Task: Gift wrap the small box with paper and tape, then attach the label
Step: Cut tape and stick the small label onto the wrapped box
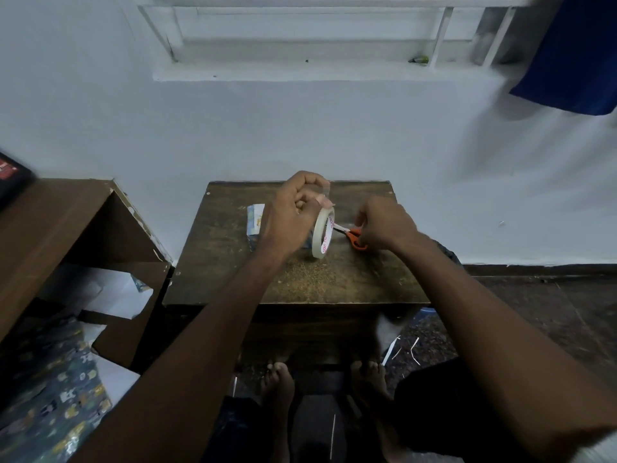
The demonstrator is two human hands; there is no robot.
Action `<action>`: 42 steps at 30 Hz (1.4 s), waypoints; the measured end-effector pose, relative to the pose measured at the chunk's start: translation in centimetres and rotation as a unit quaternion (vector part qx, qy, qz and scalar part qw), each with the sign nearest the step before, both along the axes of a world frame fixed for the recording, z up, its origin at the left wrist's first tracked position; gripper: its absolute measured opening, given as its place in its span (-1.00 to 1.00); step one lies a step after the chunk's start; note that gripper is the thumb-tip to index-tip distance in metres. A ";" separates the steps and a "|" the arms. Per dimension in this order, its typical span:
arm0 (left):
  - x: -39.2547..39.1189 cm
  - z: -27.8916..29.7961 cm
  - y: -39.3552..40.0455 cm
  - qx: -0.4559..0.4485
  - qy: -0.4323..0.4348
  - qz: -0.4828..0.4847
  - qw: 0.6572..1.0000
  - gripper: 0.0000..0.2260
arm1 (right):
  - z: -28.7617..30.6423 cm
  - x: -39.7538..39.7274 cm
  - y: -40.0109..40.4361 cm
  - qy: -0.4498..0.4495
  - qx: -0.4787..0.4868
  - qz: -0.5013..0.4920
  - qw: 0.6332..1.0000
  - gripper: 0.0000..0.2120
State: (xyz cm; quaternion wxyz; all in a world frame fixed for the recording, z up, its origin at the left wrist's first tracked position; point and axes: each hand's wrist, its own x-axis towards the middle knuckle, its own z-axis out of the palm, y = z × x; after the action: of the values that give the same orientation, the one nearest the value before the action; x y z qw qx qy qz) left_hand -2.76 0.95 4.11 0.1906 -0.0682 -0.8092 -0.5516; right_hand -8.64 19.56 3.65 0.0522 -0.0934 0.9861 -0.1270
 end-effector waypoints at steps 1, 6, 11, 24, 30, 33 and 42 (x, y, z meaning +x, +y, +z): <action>0.0 0.0 0.0 -0.004 0.001 0.007 1.000 -0.82 | -0.2 0.1 -0.2 -0.007 0.013 0.003 1.000 -0.88; -0.5 -0.8 -0.3 -0.037 -0.006 0.011 0.999 -0.72 | -0.8 0.4 -1.4 0.022 0.062 0.019 0.998 -0.92; -0.8 -1.1 -0.4 -0.016 -0.020 -0.002 1.000 -0.67 | -1.0 0.4 -1.3 0.013 0.065 0.011 0.998 -0.83; -1.3 -1.3 -0.7 0.000 -0.050 -0.001 0.999 -0.71 | 2.4 -1.1 2.7 -0.059 -0.159 0.076 0.983 -0.78; -1.2 -1.3 -0.7 -0.012 -0.047 -0.016 0.999 -0.70 | 2.9 -1.4 4.3 -0.039 -0.192 0.109 0.975 -0.64; -1.2 -1.3 -0.6 -0.029 -0.047 -0.011 0.998 -0.67 | 3.2 -1.0 4.1 -0.043 -0.198 0.133 0.970 -0.62; -1.1 -1.0 -0.8 -0.057 -0.057 -0.015 0.997 -0.67 | 3.2 -1.0 3.5 -0.019 -0.201 0.145 0.969 -0.62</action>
State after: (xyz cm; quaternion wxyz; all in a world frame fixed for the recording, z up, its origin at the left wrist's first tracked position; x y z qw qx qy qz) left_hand -3.86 0.16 3.11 0.1317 -0.0599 -0.8477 -0.5104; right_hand -9.63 23.07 6.80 0.0693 -0.2414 0.9151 -0.3155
